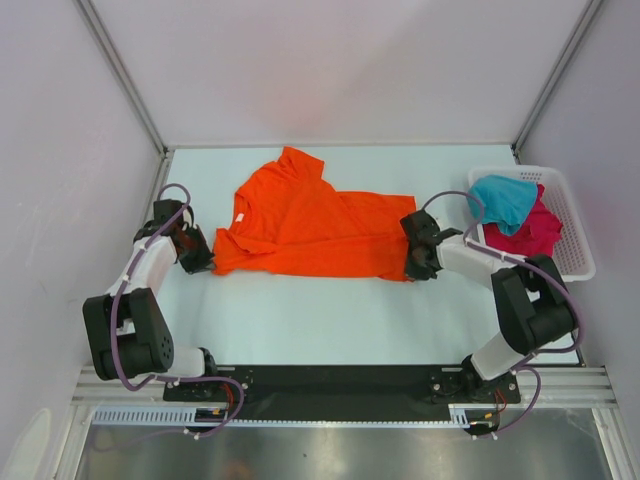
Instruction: Fold and stack the t-shirts
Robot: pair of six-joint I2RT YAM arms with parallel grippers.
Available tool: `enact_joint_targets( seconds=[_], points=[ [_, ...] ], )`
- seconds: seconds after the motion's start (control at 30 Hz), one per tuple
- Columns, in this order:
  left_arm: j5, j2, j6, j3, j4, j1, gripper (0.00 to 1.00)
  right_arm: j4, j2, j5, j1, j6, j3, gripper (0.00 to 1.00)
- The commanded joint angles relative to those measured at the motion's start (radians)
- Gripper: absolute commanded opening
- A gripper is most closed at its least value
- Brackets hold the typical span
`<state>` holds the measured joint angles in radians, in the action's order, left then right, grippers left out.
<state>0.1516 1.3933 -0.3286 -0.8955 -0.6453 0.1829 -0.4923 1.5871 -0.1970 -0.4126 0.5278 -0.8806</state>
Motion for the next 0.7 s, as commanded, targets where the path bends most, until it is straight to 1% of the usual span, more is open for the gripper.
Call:
enact_joint_targets(
  seconds=[0.0,0.13,0.33,0.43,0.57,0.67],
  points=[
    [-0.029,-0.005,0.019,-0.011,0.013,0.006,0.0,-0.011,-0.1,-0.088,0.006,0.008,0.034,0.0],
    [-0.043,-0.022,0.003,-0.016,0.0,0.012,0.0,-0.09,-0.192,-0.145,0.008,0.018,0.045,0.0],
    [-0.049,-0.056,-0.013,-0.008,-0.011,0.027,0.0,-0.192,-0.314,-0.182,0.008,0.037,0.069,0.0],
    [-0.067,-0.073,-0.013,-0.002,-0.019,0.035,0.0,-0.216,-0.328,-0.194,0.006,0.04,0.08,0.0],
    [-0.076,-0.094,-0.01,0.01,-0.027,0.053,0.0,-0.25,-0.302,-0.185,0.0,0.064,0.057,0.0],
    [-0.081,-0.114,-0.009,0.027,-0.027,0.078,0.0,-0.253,-0.289,-0.188,0.001,0.077,0.069,0.0]
  ],
)
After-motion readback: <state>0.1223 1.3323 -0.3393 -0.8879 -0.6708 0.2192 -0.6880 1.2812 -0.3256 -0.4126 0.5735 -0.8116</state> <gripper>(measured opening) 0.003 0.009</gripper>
